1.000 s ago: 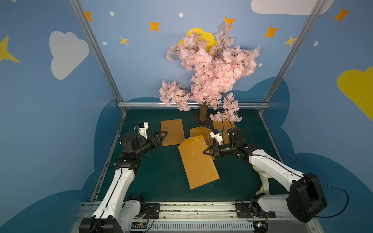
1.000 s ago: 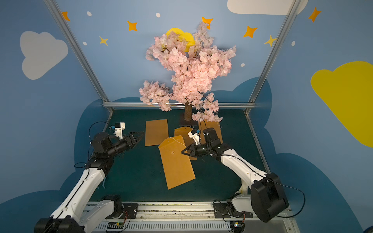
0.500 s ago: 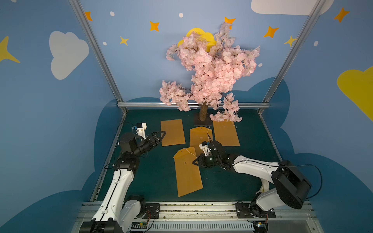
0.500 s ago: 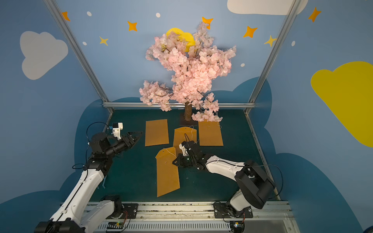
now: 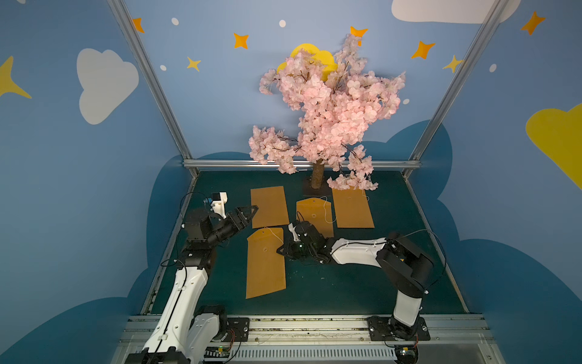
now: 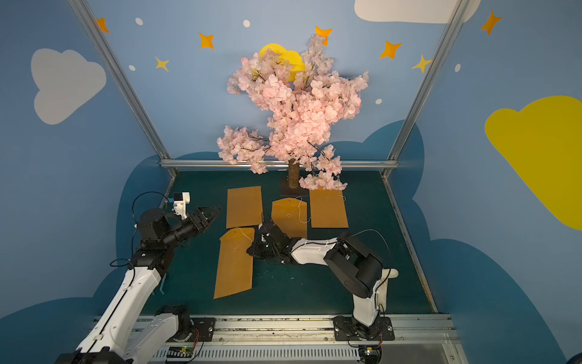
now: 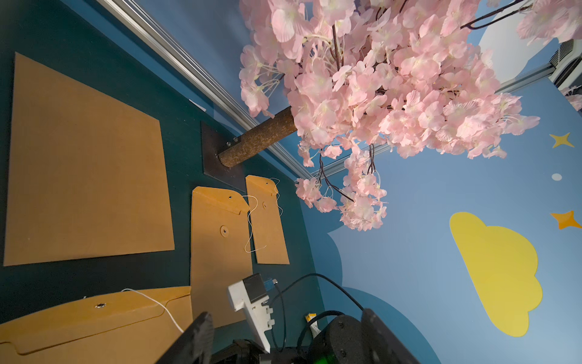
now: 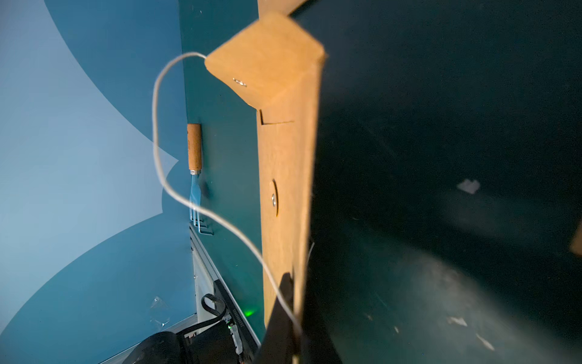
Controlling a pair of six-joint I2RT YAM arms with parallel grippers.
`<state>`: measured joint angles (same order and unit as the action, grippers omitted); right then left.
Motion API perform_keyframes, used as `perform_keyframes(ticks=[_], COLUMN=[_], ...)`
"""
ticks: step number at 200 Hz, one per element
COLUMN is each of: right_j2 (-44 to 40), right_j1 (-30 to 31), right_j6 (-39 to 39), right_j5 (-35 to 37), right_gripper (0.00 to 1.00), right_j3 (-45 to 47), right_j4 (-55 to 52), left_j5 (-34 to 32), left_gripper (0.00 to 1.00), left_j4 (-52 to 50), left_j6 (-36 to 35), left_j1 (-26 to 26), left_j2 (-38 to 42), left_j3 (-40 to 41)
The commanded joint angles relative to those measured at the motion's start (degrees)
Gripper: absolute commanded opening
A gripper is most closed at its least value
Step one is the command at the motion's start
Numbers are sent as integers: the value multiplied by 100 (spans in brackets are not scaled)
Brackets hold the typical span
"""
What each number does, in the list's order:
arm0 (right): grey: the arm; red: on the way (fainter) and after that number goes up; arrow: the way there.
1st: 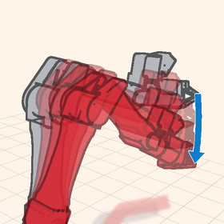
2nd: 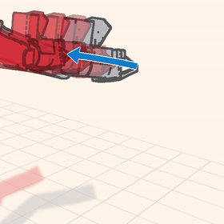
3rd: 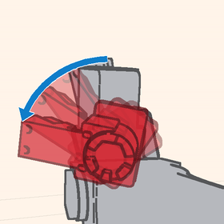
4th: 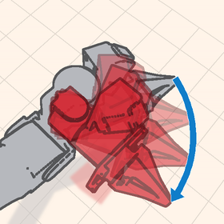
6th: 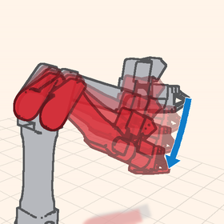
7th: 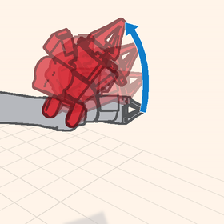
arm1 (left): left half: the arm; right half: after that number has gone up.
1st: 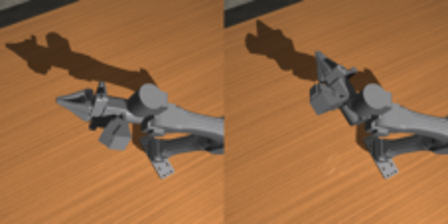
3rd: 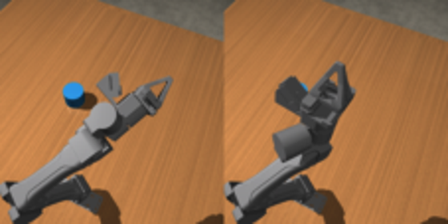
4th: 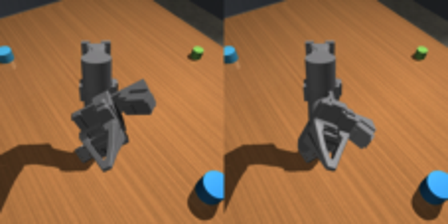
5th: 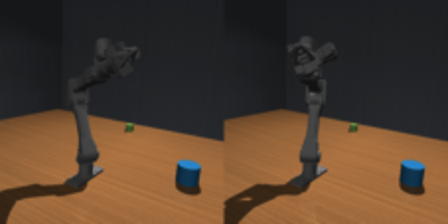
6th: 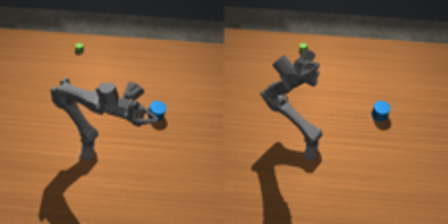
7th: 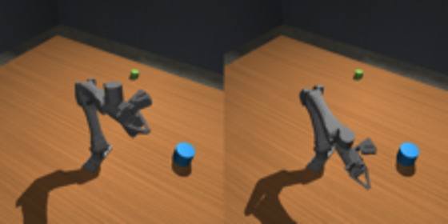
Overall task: Open the file bag
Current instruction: Place the file bag at the center of the board.
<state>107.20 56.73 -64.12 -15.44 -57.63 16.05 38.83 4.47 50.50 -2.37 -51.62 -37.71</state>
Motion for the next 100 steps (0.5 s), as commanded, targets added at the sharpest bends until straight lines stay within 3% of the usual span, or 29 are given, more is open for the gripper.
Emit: perform_keyframes(ticks=[1, 24, 74, 100], right_j2=[62, 123, 84, -59], right_j1=[66, 90, 128, 160], right_j6=[-153, -147, -83, 103], right_j5=[151, 55, 76, 187], right_gripper=[0, 0, 28, 36], right_j3=[-77, -175, -242, -319], right_j4=[-118, -236, -615, -1090], left_j5=[43, 61, 3, -78], left_gripper=[73, 73, 73, 74], left_j4=[-88, -30, 28, 48], left_j6=[-116, -93, -75, -80], left_j1=[-36, -44, -44, -44], left_j2=[73, 5, -115, -272], left_j3=[54, 54, 37, -31])
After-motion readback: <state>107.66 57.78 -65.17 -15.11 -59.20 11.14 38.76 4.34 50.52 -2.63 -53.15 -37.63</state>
